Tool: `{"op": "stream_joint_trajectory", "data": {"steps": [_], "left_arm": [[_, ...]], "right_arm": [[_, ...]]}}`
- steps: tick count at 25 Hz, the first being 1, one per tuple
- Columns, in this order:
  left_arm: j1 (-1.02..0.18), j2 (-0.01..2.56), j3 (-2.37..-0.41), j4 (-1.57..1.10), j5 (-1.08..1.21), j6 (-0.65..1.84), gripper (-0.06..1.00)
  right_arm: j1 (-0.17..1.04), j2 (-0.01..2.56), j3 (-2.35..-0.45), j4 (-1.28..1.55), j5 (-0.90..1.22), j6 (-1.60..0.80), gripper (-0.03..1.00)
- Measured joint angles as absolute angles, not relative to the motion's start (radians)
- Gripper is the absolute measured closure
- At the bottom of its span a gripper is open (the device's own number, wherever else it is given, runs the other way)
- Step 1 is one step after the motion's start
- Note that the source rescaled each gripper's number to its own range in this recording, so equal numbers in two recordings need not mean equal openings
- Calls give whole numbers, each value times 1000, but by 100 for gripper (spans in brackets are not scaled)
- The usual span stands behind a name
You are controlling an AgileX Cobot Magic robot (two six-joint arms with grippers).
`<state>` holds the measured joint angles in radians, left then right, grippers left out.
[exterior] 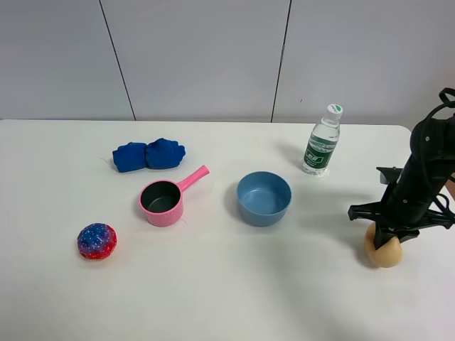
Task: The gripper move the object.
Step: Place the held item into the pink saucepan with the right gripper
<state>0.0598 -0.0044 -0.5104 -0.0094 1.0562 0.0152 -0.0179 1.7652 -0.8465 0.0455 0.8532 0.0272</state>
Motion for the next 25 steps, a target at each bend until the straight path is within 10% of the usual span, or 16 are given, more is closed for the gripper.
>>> {"op": "stream_joint_trajectory", "data": {"steps": [17, 25], "left_arm": [[60, -4, -510, -9, 1056, 15, -6], [60, -4, -510, -9, 1056, 15, -6]], "right_arm": [[-7, 1317, -846, 774, 979, -815, 96], [262, 1312, -846, 752, 673, -969, 96]]}}
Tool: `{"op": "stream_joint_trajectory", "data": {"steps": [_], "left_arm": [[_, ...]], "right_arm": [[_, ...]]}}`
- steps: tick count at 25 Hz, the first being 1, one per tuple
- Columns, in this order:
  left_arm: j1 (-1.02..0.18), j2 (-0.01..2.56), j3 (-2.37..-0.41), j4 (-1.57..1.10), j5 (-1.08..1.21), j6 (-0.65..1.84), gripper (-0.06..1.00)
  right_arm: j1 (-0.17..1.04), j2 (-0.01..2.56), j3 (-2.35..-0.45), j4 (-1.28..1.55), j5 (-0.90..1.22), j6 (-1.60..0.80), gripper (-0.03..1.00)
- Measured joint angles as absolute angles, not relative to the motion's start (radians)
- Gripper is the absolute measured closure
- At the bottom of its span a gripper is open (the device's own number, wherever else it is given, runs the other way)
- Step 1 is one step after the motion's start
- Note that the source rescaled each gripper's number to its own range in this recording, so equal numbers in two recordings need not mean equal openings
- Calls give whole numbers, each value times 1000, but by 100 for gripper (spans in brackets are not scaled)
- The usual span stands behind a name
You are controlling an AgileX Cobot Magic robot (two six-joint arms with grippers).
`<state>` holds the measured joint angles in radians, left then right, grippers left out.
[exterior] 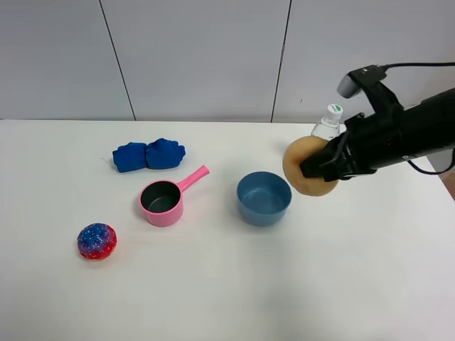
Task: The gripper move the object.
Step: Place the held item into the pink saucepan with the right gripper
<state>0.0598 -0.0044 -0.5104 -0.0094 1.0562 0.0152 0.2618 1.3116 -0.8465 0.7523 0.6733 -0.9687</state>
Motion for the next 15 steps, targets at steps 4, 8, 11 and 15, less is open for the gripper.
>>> {"op": "stream_joint_trajectory", "data": {"steps": [4, 8, 11, 15], "left_arm": [[60, -4, -510, -9, 1056, 15, -6], [60, -4, -510, -9, 1056, 15, -6], [60, -4, -510, -9, 1056, 15, -6], [60, -4, -510, -9, 1056, 15, -6]], "right_arm": [[395, 1312, -846, 734, 432, -972, 96], [459, 1332, -846, 727, 320, -972, 96], [463, 1390, -846, 731, 309, -975, 97], [493, 1486, -846, 746, 298, -975, 97]]}}
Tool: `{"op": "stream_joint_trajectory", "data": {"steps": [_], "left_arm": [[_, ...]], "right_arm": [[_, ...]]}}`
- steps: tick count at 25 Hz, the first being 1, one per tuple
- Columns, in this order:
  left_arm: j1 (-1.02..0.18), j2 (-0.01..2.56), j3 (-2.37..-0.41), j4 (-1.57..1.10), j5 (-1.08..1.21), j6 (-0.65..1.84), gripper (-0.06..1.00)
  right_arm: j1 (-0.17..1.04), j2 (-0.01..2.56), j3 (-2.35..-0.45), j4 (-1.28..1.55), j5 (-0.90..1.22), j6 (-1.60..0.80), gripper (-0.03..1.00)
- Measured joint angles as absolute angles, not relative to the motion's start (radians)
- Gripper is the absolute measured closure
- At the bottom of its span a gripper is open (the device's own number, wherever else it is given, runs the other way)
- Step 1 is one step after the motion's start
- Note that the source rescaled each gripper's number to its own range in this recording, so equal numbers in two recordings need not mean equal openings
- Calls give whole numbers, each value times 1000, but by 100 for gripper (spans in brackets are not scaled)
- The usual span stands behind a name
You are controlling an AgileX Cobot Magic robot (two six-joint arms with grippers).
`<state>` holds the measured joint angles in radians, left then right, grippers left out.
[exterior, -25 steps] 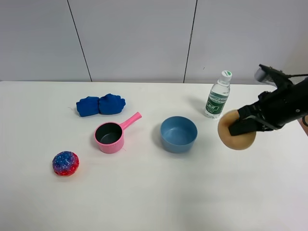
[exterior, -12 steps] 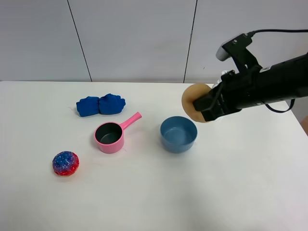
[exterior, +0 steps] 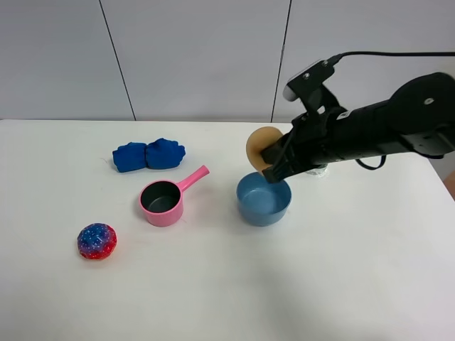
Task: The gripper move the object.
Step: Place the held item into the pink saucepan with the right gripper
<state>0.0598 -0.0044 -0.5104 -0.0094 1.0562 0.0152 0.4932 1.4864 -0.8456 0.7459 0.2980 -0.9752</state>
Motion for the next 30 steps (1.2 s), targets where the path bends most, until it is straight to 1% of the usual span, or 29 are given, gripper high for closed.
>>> {"op": "stream_joint_trajectory", "data": {"steps": [4, 8, 10, 14, 20, 25, 30], "left_arm": [[60, -4, -510, -9, 1056, 15, -6], [60, -4, -510, -9, 1056, 15, -6], [60, -4, -510, -9, 1056, 15, -6], [60, -4, -510, -9, 1056, 15, -6], [60, -4, -510, -9, 1056, 15, -6], [60, -4, -510, -9, 1056, 15, -6], [60, -4, -510, -9, 1056, 15, -6]], "right_arm": [[594, 1578, -869, 746, 300, -975, 97], [713, 1685, -1004, 748, 304, -966, 97], [740, 1749, -1097, 749, 320, -937, 97], [743, 1866, -1262, 747, 370, -890, 97], [743, 1997, -1443, 670, 453, -881, 97], [743, 2065, -1489, 588, 464, -903, 97], [743, 2109, -1494, 587, 462, -941, 97]]}}
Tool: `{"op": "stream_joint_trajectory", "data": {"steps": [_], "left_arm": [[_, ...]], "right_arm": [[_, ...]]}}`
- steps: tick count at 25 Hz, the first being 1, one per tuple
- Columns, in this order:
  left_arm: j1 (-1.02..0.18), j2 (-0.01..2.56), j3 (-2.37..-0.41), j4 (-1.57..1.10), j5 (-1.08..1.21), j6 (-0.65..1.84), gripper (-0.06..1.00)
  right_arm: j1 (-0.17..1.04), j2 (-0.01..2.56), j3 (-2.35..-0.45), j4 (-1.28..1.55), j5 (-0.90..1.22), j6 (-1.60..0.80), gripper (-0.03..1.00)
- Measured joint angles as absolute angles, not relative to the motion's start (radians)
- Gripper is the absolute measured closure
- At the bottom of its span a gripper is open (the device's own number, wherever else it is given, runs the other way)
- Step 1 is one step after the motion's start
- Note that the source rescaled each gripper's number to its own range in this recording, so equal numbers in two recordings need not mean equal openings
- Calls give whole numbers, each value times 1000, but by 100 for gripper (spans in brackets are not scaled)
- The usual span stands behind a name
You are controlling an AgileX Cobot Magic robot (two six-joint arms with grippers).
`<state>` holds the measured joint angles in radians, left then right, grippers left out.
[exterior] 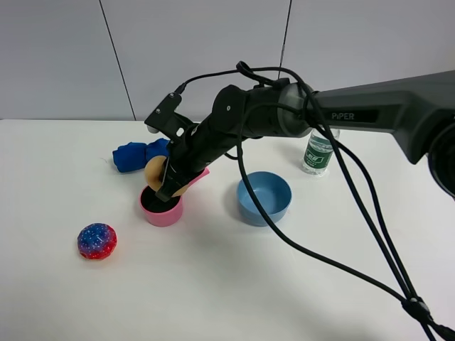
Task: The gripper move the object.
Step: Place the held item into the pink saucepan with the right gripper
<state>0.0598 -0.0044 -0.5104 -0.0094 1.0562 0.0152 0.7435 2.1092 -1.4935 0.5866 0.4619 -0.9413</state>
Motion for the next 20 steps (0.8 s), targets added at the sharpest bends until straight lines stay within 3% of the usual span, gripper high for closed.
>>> {"op": "stream_joint_trajectory", "data": {"steps": [16, 18, 20], "left_arm": [[60, -4, -510, -9, 1056, 15, -6], [60, -4, -510, -9, 1056, 15, -6], [60, -4, -510, -9, 1056, 15, -6]], "right_arm": [[743, 2113, -1494, 637, 472, -949, 96], [743, 2113, -1494, 640, 471, -949, 91], [743, 2113, -1494, 642, 468, -949, 76]]}}
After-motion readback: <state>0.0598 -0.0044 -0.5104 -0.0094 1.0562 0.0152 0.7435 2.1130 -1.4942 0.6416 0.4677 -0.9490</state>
